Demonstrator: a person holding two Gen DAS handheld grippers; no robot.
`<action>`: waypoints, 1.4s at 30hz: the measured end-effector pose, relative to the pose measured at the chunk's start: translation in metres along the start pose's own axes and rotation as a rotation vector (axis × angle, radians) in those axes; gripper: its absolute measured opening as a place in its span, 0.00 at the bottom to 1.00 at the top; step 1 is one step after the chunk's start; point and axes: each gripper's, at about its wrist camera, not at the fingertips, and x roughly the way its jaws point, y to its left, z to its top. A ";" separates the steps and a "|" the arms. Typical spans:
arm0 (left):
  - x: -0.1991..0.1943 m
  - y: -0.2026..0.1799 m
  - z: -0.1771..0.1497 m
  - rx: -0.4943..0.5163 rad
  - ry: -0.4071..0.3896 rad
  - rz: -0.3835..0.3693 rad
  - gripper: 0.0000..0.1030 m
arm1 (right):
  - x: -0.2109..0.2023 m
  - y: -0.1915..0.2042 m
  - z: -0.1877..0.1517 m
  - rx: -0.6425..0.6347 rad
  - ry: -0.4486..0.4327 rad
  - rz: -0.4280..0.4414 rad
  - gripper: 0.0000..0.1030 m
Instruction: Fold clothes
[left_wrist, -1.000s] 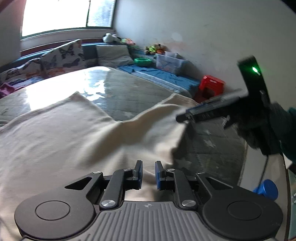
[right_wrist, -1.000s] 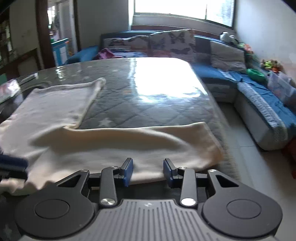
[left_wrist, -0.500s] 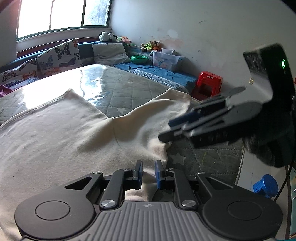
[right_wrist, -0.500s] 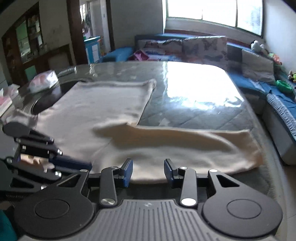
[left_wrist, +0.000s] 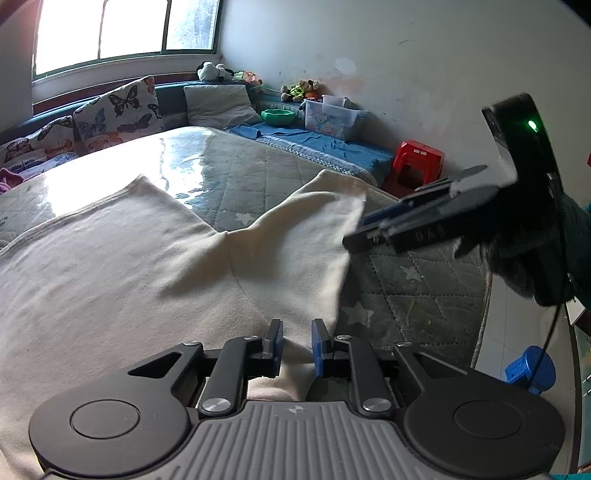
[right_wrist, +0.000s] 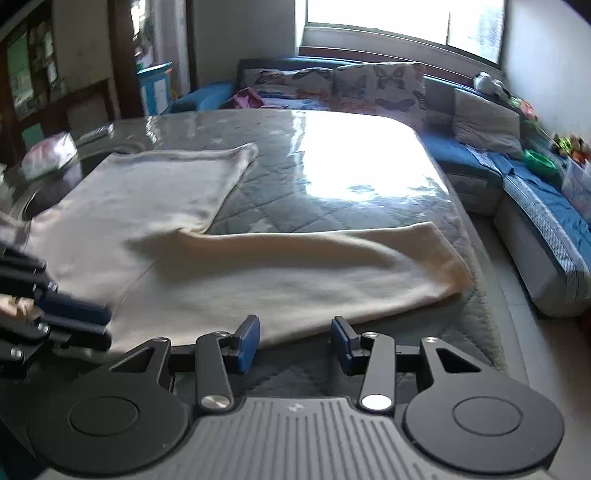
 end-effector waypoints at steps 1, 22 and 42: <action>0.000 0.000 0.000 0.001 0.000 -0.001 0.18 | 0.000 -0.007 0.001 0.026 -0.006 -0.010 0.41; -0.001 0.002 -0.001 0.009 0.005 -0.004 0.18 | 0.037 -0.084 0.016 0.300 -0.059 -0.202 0.29; -0.007 0.020 0.007 -0.068 -0.031 0.021 0.24 | -0.017 -0.067 0.039 0.313 -0.249 -0.124 0.06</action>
